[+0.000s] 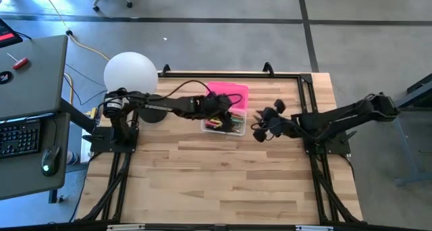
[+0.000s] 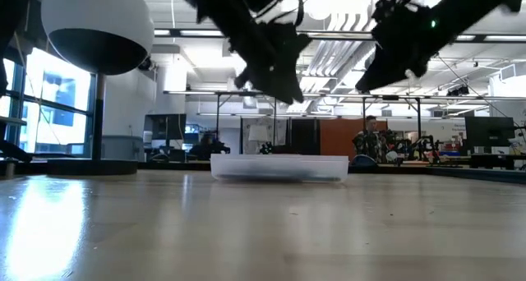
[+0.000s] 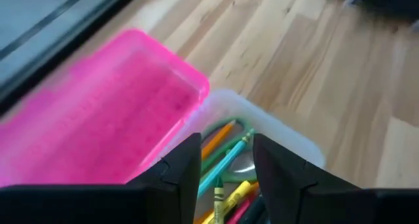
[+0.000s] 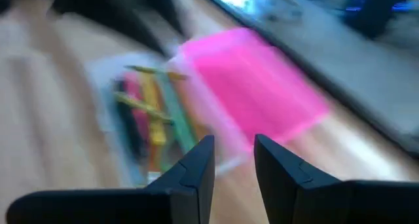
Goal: Pick & place school supplies into a supply box
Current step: Close the pink supply box
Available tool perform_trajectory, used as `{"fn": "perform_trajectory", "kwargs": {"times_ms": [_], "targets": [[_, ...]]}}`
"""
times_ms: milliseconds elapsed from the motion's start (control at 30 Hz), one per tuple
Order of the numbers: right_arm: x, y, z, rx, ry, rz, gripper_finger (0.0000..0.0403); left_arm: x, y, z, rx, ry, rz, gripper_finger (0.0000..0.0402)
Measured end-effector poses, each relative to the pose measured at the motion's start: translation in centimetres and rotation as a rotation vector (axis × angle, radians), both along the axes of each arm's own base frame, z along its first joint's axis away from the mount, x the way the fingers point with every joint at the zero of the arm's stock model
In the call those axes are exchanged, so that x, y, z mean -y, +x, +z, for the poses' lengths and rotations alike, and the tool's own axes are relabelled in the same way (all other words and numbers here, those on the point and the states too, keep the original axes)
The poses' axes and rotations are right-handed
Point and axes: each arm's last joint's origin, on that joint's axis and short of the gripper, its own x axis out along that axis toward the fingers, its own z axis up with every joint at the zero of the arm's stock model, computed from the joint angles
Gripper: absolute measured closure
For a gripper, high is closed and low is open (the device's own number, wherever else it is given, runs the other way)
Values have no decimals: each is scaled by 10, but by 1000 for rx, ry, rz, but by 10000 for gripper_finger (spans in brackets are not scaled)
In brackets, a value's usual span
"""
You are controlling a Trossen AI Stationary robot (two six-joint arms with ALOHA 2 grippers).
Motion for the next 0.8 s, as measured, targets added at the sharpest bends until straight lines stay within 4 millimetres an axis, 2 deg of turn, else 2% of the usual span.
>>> {"fn": "perform_trajectory", "kwargs": {"times_ms": [67, 167, 267, 400, 467, 600, 700, 800], "targets": [[4, 1, -15, 79, 40, 62, 316, 0, 0, 16, -19, 2, 2, 231], [18, -1, -28, 243, 90, 41, 316, -1, -4, 33, -94, 29, 43, 231], [36, -4, -34, 342, 147, 4, 321, -2, -9, 46, -169, 59, 90, 231], [60, -8, -35, 359, 204, -44, 346, -2, -15, 59, -245, 59, 102, 231], [70, -7, -33, 338, 193, -24, 360, -1, -18, 73, -257, 50, 105, 231], [86, 4, -20, 258, 142, 1, 378, 0, -26, 114, -222, 61, 105, 231], [98, 19, -11, 118, 115, -6, 378, 0, -34, 147, -197, 87, 124, 231], [112, 37, -11, -62, 76, -35, 369, 0, -44, 180, -133, 135, 138, 231]]}}
